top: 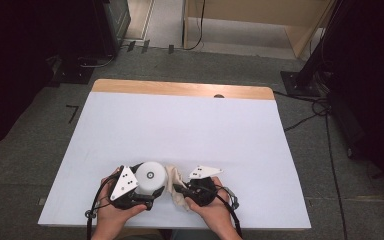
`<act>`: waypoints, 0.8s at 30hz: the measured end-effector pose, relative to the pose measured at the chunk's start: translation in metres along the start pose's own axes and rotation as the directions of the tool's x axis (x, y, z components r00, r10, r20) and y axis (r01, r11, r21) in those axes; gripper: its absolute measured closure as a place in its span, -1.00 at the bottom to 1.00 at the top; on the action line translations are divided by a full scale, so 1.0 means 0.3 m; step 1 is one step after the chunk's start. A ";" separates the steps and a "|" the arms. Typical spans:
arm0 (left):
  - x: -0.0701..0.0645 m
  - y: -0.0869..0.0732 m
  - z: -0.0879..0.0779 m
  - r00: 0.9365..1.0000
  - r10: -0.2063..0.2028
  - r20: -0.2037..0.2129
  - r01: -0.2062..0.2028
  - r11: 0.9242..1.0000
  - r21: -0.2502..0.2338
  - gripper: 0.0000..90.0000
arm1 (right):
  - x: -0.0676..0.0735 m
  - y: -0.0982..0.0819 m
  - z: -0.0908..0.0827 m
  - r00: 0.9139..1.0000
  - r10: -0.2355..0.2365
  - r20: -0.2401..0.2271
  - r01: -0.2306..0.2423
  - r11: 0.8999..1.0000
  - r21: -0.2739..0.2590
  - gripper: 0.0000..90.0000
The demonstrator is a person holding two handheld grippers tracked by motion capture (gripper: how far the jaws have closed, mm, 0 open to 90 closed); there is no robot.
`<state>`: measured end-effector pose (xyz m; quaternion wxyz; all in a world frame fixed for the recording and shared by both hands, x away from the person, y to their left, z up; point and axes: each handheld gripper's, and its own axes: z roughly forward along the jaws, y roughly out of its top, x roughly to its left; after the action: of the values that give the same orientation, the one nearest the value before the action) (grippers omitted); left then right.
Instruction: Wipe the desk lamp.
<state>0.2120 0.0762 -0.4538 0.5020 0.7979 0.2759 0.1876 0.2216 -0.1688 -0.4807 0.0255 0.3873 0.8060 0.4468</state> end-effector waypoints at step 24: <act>0.008 0.001 0.004 1.000 -0.018 0.009 0.018 1.000 0.009 -0.81 | 0.097 0.090 -0.102 0.997 -0.064 -0.037 0.057 0.983 -0.177 0.88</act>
<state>0.2146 0.0770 -0.4541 0.5016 0.7983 0.2816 0.1782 0.2057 -0.1631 -0.4336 0.0559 0.3494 0.7753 0.5232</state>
